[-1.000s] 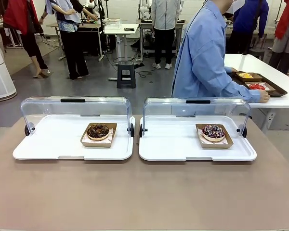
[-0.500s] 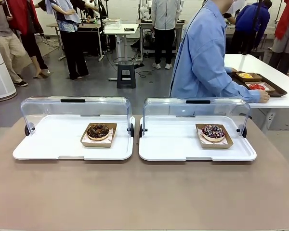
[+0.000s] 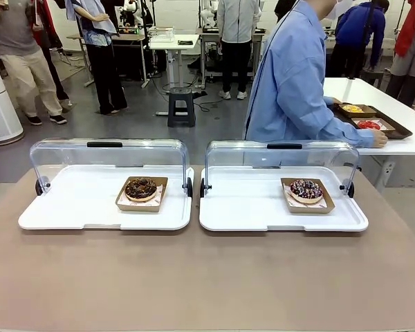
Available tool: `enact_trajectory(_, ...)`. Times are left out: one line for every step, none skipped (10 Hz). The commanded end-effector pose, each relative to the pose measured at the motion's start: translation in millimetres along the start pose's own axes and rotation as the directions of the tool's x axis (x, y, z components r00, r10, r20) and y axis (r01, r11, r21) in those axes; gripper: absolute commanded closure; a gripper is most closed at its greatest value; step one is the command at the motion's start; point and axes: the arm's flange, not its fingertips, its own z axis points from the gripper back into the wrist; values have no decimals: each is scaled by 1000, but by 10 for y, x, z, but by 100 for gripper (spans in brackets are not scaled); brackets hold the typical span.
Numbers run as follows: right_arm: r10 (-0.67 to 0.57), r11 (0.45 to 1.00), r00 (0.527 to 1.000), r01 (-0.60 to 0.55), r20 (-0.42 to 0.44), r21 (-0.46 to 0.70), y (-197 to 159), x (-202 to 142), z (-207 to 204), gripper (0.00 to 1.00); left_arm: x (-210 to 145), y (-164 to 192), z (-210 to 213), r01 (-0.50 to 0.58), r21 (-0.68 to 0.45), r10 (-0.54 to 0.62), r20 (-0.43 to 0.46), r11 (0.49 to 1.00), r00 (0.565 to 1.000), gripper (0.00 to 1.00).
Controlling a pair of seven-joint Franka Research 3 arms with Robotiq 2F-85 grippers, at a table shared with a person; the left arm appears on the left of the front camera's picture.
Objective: Provide the desired donut to the person.
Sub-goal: Place the picked Paper togo box onto the Handle tray extended by the person.
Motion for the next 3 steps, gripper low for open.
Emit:
enact_trajectory(2, 1000, 1000, -2, -11, -2, 12, -7, -15, 0, 6, -2, 13, 2, 5, -2, -3, 1000, 1000, 0)
enact_trajectory(2, 1000, 1000, -2, -11, -2, 12, -7, -15, 0, 6, -2, 13, 2, 5, -2, -3, 1000, 1000, 0)
enact_trajectory(2, 1000, 1000, -2, -11, -2, 12, -7, -15, 0, 6, -2, 13, 2, 5, -2, -3, 1000, 1000, 0)
